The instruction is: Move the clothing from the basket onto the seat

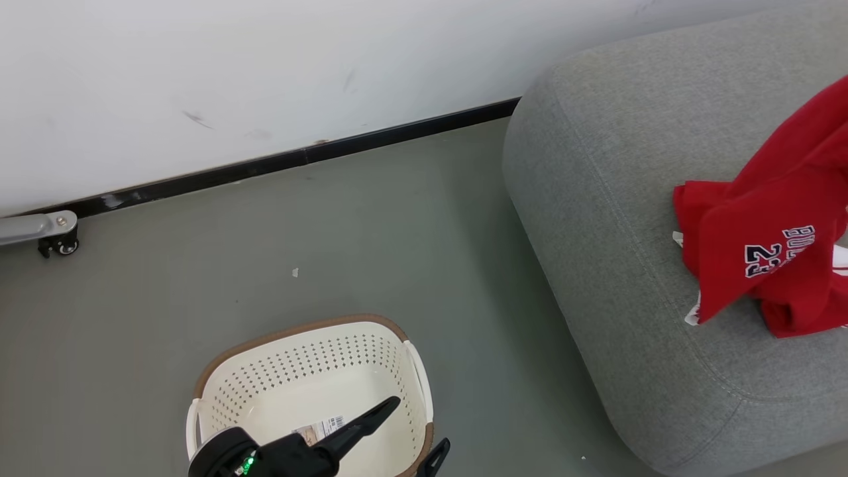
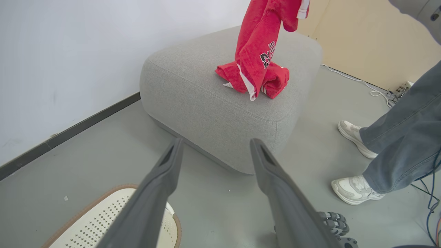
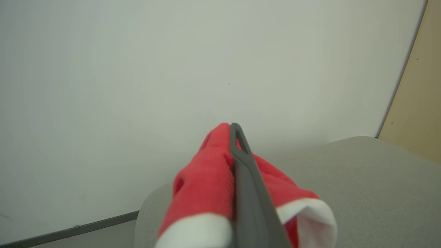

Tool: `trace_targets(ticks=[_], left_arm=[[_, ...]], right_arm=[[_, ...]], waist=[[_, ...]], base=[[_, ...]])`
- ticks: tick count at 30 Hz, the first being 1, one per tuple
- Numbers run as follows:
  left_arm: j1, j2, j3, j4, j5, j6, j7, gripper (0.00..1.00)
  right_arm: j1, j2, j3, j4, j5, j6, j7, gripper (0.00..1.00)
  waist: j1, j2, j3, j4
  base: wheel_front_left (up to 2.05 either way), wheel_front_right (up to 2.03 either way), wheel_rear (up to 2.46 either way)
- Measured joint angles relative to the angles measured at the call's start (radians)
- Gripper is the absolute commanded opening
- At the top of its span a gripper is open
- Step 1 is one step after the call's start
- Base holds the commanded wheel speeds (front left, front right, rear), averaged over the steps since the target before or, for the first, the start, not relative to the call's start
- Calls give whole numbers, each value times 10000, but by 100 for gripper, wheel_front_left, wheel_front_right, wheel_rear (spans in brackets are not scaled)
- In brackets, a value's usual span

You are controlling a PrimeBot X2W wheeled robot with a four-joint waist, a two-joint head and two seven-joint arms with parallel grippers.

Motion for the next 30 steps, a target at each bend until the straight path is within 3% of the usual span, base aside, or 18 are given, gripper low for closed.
trace_targets(ticks=[12, 17, 30], left_arm=[[0, 213, -65, -199, -4, -81, 180, 100], [-1, 238, -54, -299, -17, -81, 347, 100], [-14, 617, 159, -577, 2, -81, 608, 100]], right_arm=[[-421, 217, -1085, 464, -525, 0, -100, 0], [-105, 662, -1112, 642, -629, 0, -165, 0], [1312, 1482, -2332, 1350, -840, 0, -813, 0]], waist=[[0, 0, 302, 360], [0, 0, 529, 391], [0, 0, 1214, 161]], base=[[0, 0, 0], [0, 0, 0], [0, 0, 0]])
